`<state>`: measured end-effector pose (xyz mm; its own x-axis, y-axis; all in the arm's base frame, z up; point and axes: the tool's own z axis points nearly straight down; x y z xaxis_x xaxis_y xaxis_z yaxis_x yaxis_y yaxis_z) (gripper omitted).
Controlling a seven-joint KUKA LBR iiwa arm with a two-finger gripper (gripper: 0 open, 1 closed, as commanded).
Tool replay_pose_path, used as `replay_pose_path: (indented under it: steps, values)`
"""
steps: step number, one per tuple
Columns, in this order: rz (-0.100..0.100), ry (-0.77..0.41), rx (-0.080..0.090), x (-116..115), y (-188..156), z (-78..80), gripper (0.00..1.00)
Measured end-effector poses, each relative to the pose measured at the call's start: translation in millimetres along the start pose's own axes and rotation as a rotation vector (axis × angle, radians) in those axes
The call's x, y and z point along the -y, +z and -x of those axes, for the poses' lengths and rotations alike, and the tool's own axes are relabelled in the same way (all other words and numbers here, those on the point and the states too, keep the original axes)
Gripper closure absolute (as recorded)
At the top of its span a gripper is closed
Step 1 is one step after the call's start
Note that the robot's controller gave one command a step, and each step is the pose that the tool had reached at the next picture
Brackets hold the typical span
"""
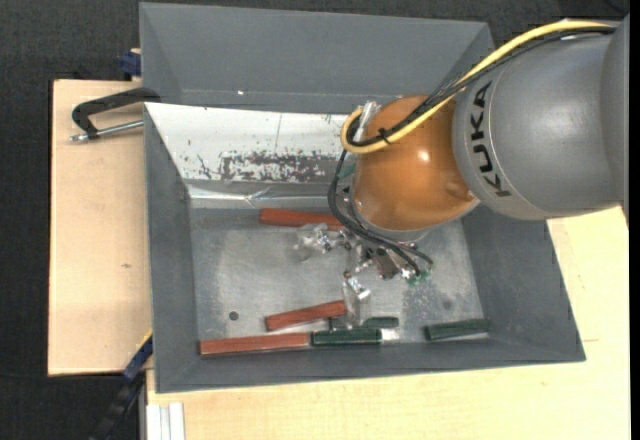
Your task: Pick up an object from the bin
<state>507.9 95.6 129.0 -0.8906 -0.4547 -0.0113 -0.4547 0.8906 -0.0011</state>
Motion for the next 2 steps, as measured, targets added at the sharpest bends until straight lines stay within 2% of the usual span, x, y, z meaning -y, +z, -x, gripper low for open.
replay_pose_path:
  steps: [1, 2]
  values:
    - [0.003, -0.327, -0.009, 22.9, 50.2, -21.2, 0.0]
    - [0.003, -0.324, -0.011, 16.0, 59.1, -20.8, 0.0]
